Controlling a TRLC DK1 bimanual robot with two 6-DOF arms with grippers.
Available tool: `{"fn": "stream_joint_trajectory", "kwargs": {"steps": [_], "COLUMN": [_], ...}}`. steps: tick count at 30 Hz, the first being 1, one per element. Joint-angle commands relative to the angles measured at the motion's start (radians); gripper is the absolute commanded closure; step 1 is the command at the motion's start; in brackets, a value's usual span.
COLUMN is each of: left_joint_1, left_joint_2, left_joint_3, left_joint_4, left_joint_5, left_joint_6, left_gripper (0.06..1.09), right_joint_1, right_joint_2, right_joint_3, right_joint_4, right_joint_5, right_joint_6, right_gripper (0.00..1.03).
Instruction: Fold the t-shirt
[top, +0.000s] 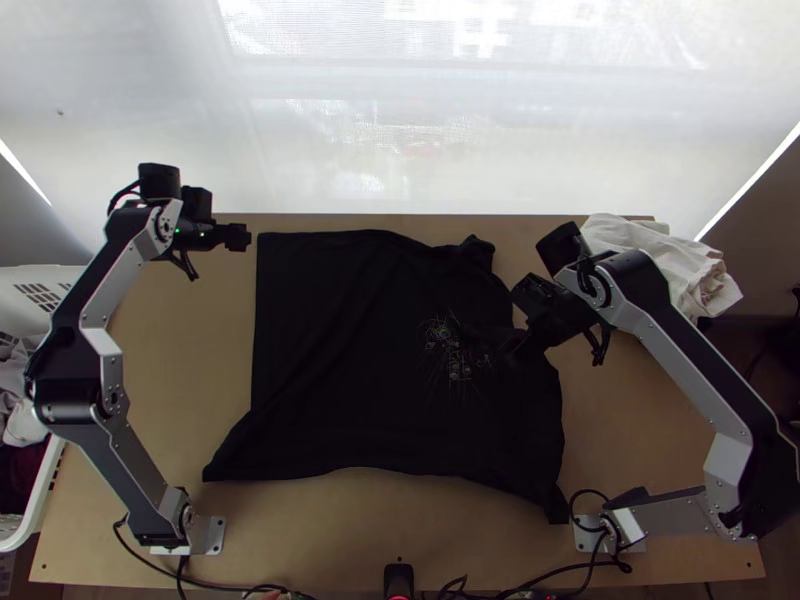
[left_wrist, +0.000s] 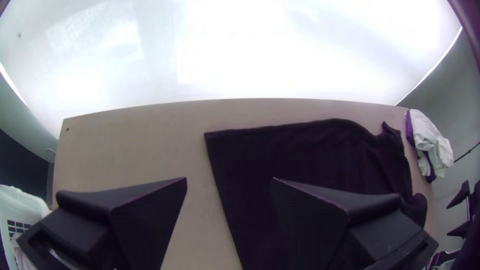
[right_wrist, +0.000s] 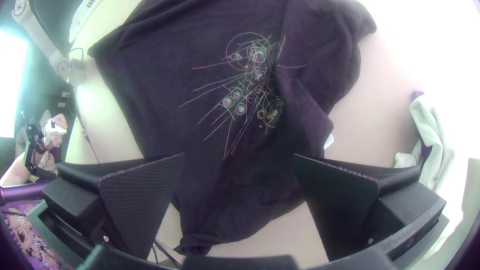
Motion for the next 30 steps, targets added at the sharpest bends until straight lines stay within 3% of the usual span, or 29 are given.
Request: {"fn": "stream_joint_trajectory", "kwargs": {"steps": [1,22,24,30], "left_joint_1": [-0.033,-0.077,-0.085,-0.093], "left_joint_2": [0.274,0.478,0.489,0.506], "left_joint_3": [0.241,0.400,0.411,0.413], "left_joint_4": [0.027,0.019,0.002,-0.025], "left_joint_5": [-0.060,-0.078,-0.077,-0.035], "left_joint_6": [-0.036,-0.048,-0.046,-0.036], "left_gripper": [0.26,0.28,0.34,0.73], "right_joint_1": [0.030,0.016,-0.004,-0.136], "right_joint_2": [0.052,0.042,0.044,0.121], "right_joint_3": [0.049,-0.020,-0.023,0.032], "right_joint_4": [0.056,0.145,0.176,0.402], "right_joint_5": [-0.019,-0.053,-0.053,-0.031], "right_joint_6": [0.061,0.110,0.112,0.135], "right_gripper": [0.04,0.04,0.04,0.04]}}
